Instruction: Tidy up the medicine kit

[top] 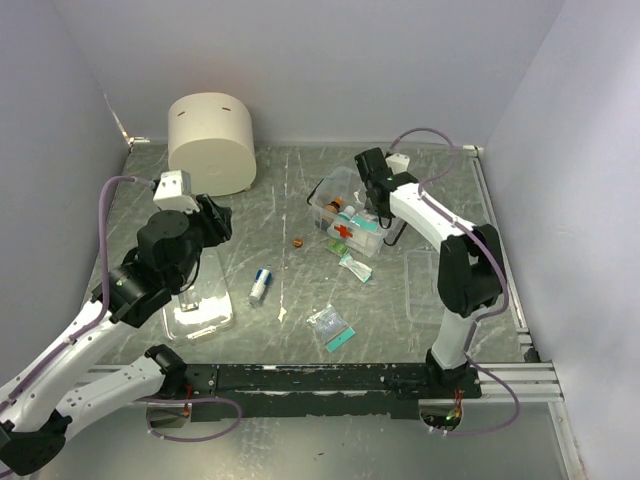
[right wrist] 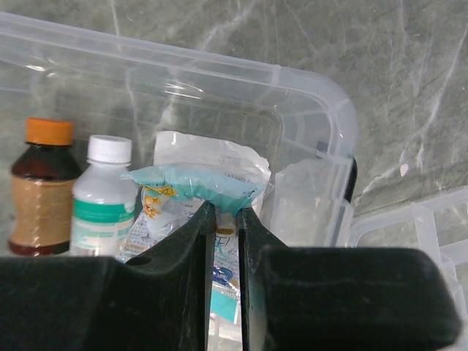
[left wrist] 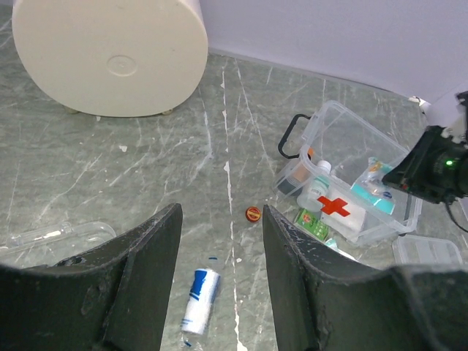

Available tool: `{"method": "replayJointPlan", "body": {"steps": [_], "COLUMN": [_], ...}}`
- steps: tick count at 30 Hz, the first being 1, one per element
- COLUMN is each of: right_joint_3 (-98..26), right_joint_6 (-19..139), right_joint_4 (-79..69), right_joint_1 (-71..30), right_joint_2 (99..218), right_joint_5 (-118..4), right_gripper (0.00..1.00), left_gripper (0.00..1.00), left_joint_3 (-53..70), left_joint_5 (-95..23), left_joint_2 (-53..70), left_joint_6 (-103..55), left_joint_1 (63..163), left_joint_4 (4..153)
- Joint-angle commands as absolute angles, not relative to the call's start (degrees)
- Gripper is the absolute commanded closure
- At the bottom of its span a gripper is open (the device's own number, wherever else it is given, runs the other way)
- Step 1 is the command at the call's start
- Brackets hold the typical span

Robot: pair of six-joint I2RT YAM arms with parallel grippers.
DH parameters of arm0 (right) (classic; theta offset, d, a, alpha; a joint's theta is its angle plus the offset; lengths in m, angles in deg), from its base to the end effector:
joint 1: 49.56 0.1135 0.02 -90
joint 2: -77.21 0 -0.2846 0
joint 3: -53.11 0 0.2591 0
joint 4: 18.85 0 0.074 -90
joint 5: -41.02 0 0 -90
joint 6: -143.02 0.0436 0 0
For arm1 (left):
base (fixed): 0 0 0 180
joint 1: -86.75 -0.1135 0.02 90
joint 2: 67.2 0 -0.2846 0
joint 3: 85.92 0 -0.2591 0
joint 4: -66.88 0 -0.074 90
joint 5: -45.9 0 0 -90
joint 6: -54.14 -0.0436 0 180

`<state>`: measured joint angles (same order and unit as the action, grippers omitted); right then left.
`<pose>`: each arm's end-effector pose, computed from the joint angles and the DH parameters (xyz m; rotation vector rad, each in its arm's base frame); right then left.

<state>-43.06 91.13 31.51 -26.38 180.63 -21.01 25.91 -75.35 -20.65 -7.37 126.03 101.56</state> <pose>0.3788 0.1400 0.2626 0.4864 2.3693 -0.1598 0.1487 -0.0924 0.3904 -0.2210 1.7659 -0.3663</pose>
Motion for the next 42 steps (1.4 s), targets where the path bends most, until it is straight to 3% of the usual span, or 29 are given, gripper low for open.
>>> {"method": "replayJointPlan", "body": {"steps": [1,20,38,42], "right_joint_3": [-46.5,-47.8,-47.3,-48.3], "right_joint_6": [89.0,86.9,87.5,87.6], "right_joint_4": [31.6,34.7,38.2,41.4], "right_joint_1": [-27.5,-27.5,-27.5,-27.4], "right_joint_2": [184.7,191.1,188.3,187.8], "right_joint_5": [-18.7,-27.3,-29.4,-30.5], "right_gripper": [0.89,0.86,0.81,0.68], "left_gripper": [0.41,0.41,0.41,0.41], "left_joint_3": [26.6,26.8,26.6,26.6], "left_joint_5": [-75.5,-75.8,-76.3,-76.4], "left_joint_2": [-22.4,-21.7,-21.9,-21.9], "left_joint_6": [-8.1,-7.5,-7.6,-7.6], "left_joint_1": [125.7,125.6,125.1,125.1], "left_joint_4": [100.6,100.9,101.1,101.2]}}
